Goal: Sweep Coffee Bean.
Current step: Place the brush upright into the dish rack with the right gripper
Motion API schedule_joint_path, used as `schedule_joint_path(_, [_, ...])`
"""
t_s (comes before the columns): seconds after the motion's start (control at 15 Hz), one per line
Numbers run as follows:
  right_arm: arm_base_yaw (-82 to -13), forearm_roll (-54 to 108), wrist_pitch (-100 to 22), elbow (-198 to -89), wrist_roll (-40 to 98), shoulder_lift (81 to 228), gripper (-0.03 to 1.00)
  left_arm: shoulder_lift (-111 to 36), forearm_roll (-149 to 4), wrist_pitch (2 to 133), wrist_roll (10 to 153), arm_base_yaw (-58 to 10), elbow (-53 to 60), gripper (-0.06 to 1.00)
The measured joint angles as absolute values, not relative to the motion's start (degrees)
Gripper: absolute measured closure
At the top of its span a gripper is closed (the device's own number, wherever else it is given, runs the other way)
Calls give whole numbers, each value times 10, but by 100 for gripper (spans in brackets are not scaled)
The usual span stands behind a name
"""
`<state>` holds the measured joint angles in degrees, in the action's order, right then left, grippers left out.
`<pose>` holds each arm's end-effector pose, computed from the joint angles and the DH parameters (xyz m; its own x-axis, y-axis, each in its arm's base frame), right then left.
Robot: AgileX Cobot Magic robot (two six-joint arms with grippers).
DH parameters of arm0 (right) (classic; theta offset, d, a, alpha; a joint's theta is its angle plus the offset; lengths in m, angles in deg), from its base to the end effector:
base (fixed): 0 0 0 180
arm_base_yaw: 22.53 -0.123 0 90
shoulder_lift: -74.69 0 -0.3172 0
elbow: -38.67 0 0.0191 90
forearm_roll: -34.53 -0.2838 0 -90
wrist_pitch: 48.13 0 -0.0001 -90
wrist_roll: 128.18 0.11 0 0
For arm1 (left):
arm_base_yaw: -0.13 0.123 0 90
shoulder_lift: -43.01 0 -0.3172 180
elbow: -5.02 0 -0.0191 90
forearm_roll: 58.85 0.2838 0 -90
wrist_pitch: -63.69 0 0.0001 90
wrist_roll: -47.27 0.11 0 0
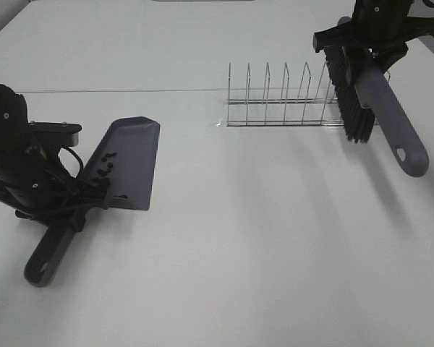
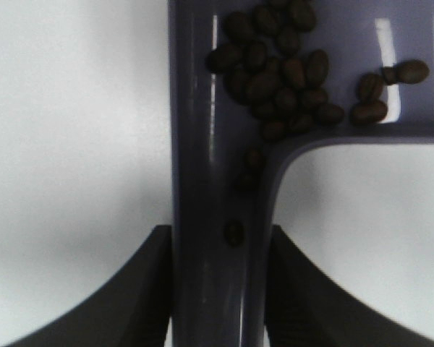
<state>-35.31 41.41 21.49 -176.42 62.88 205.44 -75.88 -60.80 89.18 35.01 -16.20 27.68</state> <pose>0.5092 0.1028 0.2486 -0.9607 -0.0646 -0.2698 -0.0477 0.9965 -0.0687 0.3539 -0.1054 0.0831 -0.9762 0.0336 -0.2143 0.0493 0.9965 -0.0682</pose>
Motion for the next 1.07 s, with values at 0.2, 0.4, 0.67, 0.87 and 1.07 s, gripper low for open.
schedule_joint_path(0.2, [-353, 401, 217, -1674, 629, 2025, 61, -759, -608, 892, 350, -162, 277, 59])
schedule_joint_path(0.4, [-353, 399, 219, -1601, 629, 2013, 61, -759, -608, 892, 350, -162, 277, 59])
schedule_joint_path(0.67, [-353, 455, 218, -1599, 656, 2009, 61, -759, -608, 892, 350, -162, 277, 59])
schedule_joint_path(0.87, [-353, 472, 218, -1599, 659, 2009, 61, -759, -608, 891, 350, -162, 277, 59])
schedule_joint_path(1.07, [-357, 459, 218, -1599, 658, 2009, 61, -759, -607, 890, 350, -162, 277, 59])
